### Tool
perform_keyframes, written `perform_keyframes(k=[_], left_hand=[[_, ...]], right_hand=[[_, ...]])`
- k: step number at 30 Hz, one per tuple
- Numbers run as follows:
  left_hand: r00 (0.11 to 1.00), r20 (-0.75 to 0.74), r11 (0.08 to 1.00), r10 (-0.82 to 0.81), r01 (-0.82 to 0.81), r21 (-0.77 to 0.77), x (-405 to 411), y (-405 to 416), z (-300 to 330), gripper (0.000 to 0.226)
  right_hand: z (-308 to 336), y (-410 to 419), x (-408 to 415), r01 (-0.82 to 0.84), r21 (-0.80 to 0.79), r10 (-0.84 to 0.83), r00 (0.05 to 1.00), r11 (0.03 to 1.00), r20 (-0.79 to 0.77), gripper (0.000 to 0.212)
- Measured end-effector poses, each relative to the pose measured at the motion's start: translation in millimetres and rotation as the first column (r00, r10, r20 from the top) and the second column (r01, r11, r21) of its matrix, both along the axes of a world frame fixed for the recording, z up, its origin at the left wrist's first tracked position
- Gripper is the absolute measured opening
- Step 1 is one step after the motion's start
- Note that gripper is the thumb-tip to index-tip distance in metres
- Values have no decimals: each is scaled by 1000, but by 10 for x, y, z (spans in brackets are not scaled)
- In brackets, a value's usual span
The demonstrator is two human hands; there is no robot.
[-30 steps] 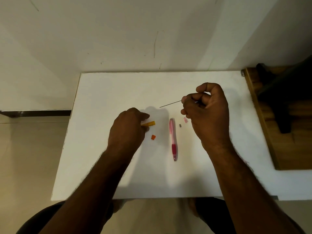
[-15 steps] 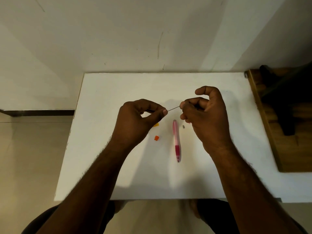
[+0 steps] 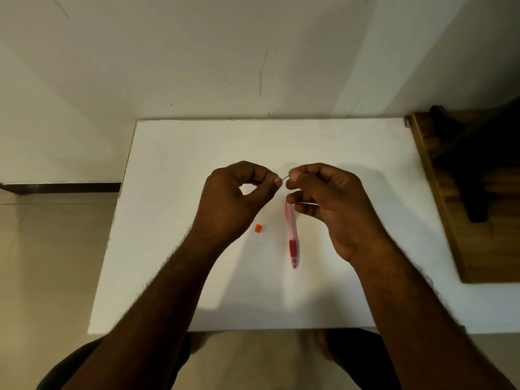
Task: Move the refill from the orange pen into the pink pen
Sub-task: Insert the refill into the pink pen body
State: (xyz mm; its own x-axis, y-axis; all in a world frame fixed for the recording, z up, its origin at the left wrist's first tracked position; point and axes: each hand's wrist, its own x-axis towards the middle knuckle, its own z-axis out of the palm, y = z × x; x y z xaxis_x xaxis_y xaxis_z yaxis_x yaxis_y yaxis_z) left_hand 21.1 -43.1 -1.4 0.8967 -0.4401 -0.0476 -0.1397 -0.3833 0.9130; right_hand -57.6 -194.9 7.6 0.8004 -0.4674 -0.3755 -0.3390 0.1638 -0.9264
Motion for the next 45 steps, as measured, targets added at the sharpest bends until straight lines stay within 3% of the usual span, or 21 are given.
perform_keyframes(k=[5, 8, 11, 14, 20, 25, 28, 32, 35, 40, 45], left_hand=[[999, 15, 999, -38, 38, -9, -41, -54, -8, 9], [1000, -22, 1000, -9, 9, 5, -65, -93, -32, 15], [999, 41, 969, 36, -45, 244, -119, -167, -127, 28], [998, 54, 836, -8, -23, 548, -241, -270, -234, 39], [997, 40, 661, -72, 17, 750, -382, -411, -353, 49], [997, 4, 677, -71, 46, 735, -411, -472, -339, 32], [998, 17, 746, -61, 34, 666, -383, -467, -235, 26], [981, 193, 893, -15, -74, 445, -315, -356, -19, 25], [959, 283, 946, -14, -79, 316, -261, -228, 58, 17], [936, 351, 976, -2, -74, 204, -203, -78, 56, 12], [935, 353, 977, 13, -86, 194, -151, -15, 35, 13]], right_hand=[[-5, 1, -28, 1, -78, -1, 1000, 997, 7, 12], [19, -57, -47, 114, -102, -111, 993, 988, 37, 14], [54, -171, -96, 302, -36, -299, 951, 953, 79, 15], [69, -263, -150, 378, -13, -376, 923, 926, 88, 10], [64, -321, -218, 374, -105, -366, 926, 922, 91, 14], [88, -337, -227, 373, -80, -365, 925, 924, 103, 12], [122, -341, -218, 391, -21, -386, 915, 920, 113, 13], [198, -330, -197, 349, 142, -368, 919, 926, 141, 13], [230, -237, -164, 281, 188, -311, 938, 941, 151, 12], [249, -94, -121, 217, 190, -253, 948, 958, 191, 12], [237, -22, -96, 183, 156, -216, 950, 970, 224, 13]])
